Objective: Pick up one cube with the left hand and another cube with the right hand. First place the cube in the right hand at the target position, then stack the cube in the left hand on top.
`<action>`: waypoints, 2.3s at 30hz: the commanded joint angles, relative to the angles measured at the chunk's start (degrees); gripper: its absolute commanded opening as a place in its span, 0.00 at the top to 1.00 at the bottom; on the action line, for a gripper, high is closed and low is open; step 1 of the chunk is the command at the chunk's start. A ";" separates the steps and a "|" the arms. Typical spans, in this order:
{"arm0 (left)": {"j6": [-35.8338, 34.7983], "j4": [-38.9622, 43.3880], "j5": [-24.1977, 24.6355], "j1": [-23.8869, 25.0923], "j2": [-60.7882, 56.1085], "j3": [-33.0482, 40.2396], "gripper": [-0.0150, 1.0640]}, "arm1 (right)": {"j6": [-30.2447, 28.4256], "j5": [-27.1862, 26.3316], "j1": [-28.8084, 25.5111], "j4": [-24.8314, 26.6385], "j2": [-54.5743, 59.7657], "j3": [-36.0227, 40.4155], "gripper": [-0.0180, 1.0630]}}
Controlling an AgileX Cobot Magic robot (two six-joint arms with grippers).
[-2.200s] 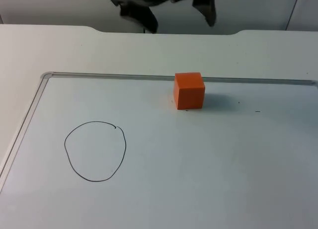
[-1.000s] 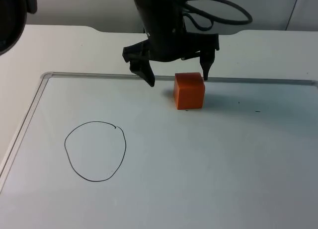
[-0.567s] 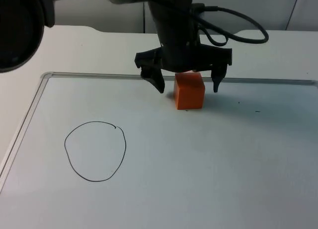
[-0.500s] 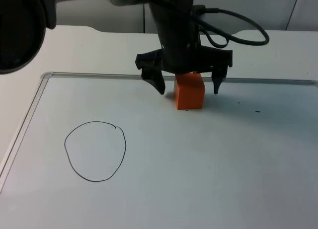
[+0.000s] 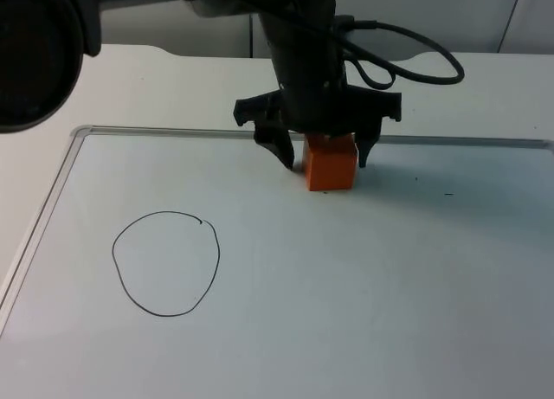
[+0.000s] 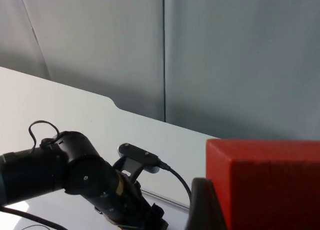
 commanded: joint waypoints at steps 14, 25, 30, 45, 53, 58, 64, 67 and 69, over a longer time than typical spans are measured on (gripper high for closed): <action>0.57 -0.03 3.11 -0.32 -3.32 -0.60 0.99 | -0.56 -2.10 0.16 0.07 -0.30 -0.48 0.99; 10.74 9.36 10.00 -0.32 -19.70 -0.60 0.99 | -0.81 -3.50 0.16 0.07 -0.30 -0.48 0.99; 13.22 11.46 12.61 0.28 -26.80 -0.39 0.99 | -0.81 -3.97 0.16 0.07 -0.30 -0.48 0.99; -0.88 25.12 -13.28 0.95 -55.42 29.05 0.99 | -0.81 -3.97 0.16 0.22 -0.30 -0.48 0.99; -6.12 25.95 -25.69 0.95 -77.77 64.71 0.99 | -2.95 -3.37 0.16 3.51 -0.07 -0.48 0.99; -6.81 25.95 -23.38 0.95 -85.78 71.91 0.99 | -7.02 -2.01 0.16 9.39 0.83 -0.48 0.99; -8.34 25.04 -14.08 0.95 -99.14 80.30 0.99 | -12.19 1.33 0.16 16.74 5.58 -0.48 0.99; -9.44 25.04 -9.61 0.95 -104.99 82.85 0.99 | -14.26 2.17 0.39 19.61 10.27 -0.48 0.99; -9.49 25.04 -8.50 0.95 -106.87 83.49 0.99 | -14.36 2.17 1.31 19.60 11.75 -0.48 0.99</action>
